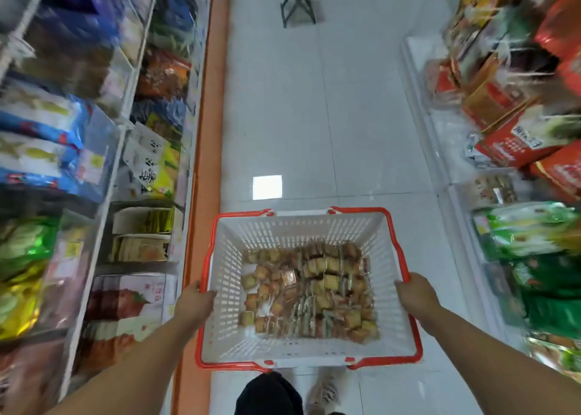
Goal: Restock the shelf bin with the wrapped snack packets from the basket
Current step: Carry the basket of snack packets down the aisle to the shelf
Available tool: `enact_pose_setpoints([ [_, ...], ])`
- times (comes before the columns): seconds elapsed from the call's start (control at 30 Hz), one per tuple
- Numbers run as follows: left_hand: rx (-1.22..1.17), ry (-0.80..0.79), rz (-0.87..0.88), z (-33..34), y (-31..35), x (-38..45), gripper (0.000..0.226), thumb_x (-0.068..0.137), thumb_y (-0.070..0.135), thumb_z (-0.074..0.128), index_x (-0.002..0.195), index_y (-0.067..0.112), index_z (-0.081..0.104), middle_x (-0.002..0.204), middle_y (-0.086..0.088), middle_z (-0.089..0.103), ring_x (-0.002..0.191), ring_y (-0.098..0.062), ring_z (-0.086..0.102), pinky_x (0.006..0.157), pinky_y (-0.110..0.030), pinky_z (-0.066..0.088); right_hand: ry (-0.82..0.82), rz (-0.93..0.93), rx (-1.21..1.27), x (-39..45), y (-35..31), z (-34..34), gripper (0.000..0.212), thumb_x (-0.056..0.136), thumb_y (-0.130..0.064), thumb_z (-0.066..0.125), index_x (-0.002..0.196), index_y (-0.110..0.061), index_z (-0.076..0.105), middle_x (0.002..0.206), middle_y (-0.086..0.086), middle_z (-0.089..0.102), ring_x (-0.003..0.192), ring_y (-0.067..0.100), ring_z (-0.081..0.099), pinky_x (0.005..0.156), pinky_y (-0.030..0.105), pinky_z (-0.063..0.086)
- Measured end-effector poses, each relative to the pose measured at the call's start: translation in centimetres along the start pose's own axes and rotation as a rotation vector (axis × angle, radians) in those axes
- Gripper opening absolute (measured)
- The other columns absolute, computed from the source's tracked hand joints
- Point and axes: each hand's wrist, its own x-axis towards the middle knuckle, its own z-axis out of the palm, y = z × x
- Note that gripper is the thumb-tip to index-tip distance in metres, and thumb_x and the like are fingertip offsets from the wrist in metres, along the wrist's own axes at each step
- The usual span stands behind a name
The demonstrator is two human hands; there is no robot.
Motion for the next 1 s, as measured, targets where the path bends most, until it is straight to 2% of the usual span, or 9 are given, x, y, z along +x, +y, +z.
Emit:
enact_pose_setpoints([
  [0.07,-0.045,-0.004,0.030,-3.0,3.5,-1.2,0.043,0.098,0.012,0.061,0.139,0.000,0.055,0.133,-0.023,0.064,0.116,-0.041,0.064,0.097,-0.044,0.053,0.031,-0.023,0.034,-0.9,-4.0,-3.1,0.029,0.100,-0.018,0.053,0.122,-0.002,0.064,0.118,0.019,0.067,0.106,0.039,0.063,0.093,0.044,0.052],
  [0.17,-0.127,-0.033,0.038,-6.8,8.2,-1.2,0.042,0.099,0.012,0.060,0.139,-0.001,0.054,0.134,-0.024,0.063,0.120,-0.043,0.062,0.102,-0.053,0.051,0.060,-0.054,0.066,-1.1,-10.1,-6.3,0.028,0.101,-0.019,0.053,0.122,-0.004,0.065,0.114,0.018,0.069,0.100,0.038,0.064,0.088,0.042,0.052],
  [0.27,-0.221,-0.039,0.057,-10.0,12.8,0.9,0.040,0.098,0.009,0.060,0.137,-0.001,0.055,0.127,-0.025,0.065,0.112,-0.043,0.065,0.098,-0.055,0.053,0.094,-0.085,0.080,0.0,-16.1,-8.0,0.029,0.102,-0.018,0.051,0.123,-0.003,0.064,0.113,0.019,0.069,0.100,0.038,0.064,0.080,0.036,0.047],
  [0.33,-0.241,-0.049,0.077,-11.9,16.0,3.3,0.045,0.098,0.010,0.060,0.141,-0.001,0.052,0.131,-0.025,0.063,0.115,-0.043,0.063,0.100,-0.055,0.052,0.115,-0.089,0.080,1.3,-19.9,-8.8,0.029,0.102,-0.018,0.051,0.122,-0.001,0.065,0.112,0.021,0.069,0.100,0.039,0.064,0.077,0.035,0.045],
  [0.4,-0.244,-0.072,0.088,-13.7,19.1,5.6,0.047,0.099,0.010,0.059,0.144,-0.001,0.050,0.135,-0.024,0.061,0.117,-0.042,0.062,0.101,-0.052,0.052,0.131,-0.076,0.085,2.5,-23.6,-9.6,0.029,0.102,-0.017,0.052,0.122,-0.001,0.065,0.112,0.020,0.069,0.097,0.037,0.064,0.078,0.035,0.045],
  [0.5,-0.224,-0.057,0.097,-16.4,23.2,8.6,0.045,0.100,0.011,0.058,0.143,0.001,0.051,0.129,-0.022,0.065,0.107,-0.038,0.066,0.090,-0.044,0.056,0.144,-0.071,0.081,4.1,-28.5,-10.0,0.029,0.102,-0.016,0.052,0.122,0.000,0.066,0.113,0.021,0.069,0.099,0.037,0.063,0.084,0.038,0.049],
  [0.63,-0.183,-0.031,0.096,-20.0,29.2,13.6,0.042,0.101,0.012,0.058,0.140,-0.002,0.052,0.120,-0.025,0.067,0.098,-0.040,0.068,0.088,-0.050,0.059,0.137,-0.078,0.096,7.1,-35.4,-10.6,0.027,0.100,-0.017,0.055,0.118,-0.002,0.068,0.111,0.021,0.070,0.101,0.039,0.065,0.093,0.046,0.052],
  [0.83,-0.120,-0.010,0.104,-23.7,38.0,21.0,0.027,0.098,0.010,0.061,0.120,-0.004,0.065,0.105,-0.025,0.071,0.096,-0.042,0.069,0.088,-0.054,0.058,0.084,-0.110,0.096,14.8,-45.2,-12.2,0.021,0.099,-0.016,0.057,0.104,-0.003,0.072,0.099,0.018,0.072,0.090,0.035,0.067,0.085,0.042,0.054],
  [1.0,-0.076,0.022,0.035,-25.9,46.2,26.8,0.024,0.097,0.012,0.061,0.115,-0.002,0.066,0.104,-0.023,0.071,0.093,-0.040,0.070,0.086,-0.051,0.060,0.024,-0.121,0.110,22.6,-54.5,-14.6,0.022,0.099,-0.015,0.058,0.102,0.002,0.072,0.098,0.019,0.073,0.092,0.037,0.068,0.092,0.049,0.055],
])
